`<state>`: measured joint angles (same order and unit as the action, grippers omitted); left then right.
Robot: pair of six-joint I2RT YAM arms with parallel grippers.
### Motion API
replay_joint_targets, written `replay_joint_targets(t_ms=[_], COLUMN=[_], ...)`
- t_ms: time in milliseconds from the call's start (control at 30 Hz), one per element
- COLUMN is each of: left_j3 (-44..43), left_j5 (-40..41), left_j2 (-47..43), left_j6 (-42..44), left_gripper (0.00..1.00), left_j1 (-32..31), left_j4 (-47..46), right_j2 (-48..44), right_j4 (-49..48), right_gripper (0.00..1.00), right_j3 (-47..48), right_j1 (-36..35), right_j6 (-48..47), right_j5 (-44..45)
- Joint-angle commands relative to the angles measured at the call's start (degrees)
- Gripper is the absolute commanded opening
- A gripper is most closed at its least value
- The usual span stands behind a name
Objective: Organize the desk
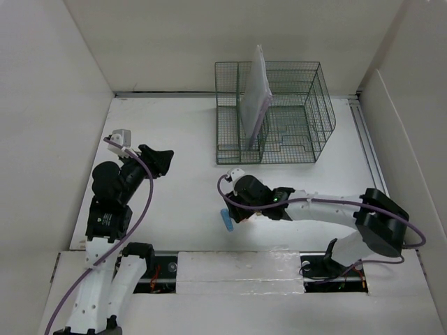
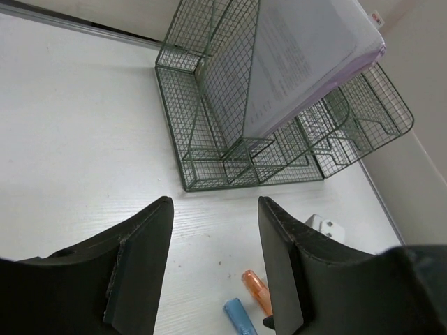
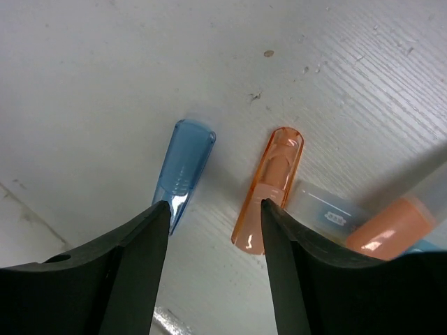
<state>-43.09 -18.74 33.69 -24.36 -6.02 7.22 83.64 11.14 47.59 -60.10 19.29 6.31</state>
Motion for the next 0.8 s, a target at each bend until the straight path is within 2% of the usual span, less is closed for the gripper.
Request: replay_joint_targets(t_ms=[0,433,767], left_j3=[-0.7,-0.4,-0.3], left_j5=[-1.4,0.3,-0.6], left_j2=[0.2,-1.0,-0.7], left_j6=[1.9,2.0,1.9], left_gripper=[0.48,0.48,0.48], left_j1=[-0.3,-0.3,0.2], left_j4=[-1.2,-1.0,-1.4], right_j2=[2.8,7.8,12.3], right_j4=[-4.7,-5.8,-6.9], right_gripper=[0.6,0.53,0.52], right_j3=[3.4,6.2,7.0], right_j1=[-0.5,-1.6,-1.6], right_j6=[0.0,0.0,0.8], right_j5=[-0.6,0.6,-2.1])
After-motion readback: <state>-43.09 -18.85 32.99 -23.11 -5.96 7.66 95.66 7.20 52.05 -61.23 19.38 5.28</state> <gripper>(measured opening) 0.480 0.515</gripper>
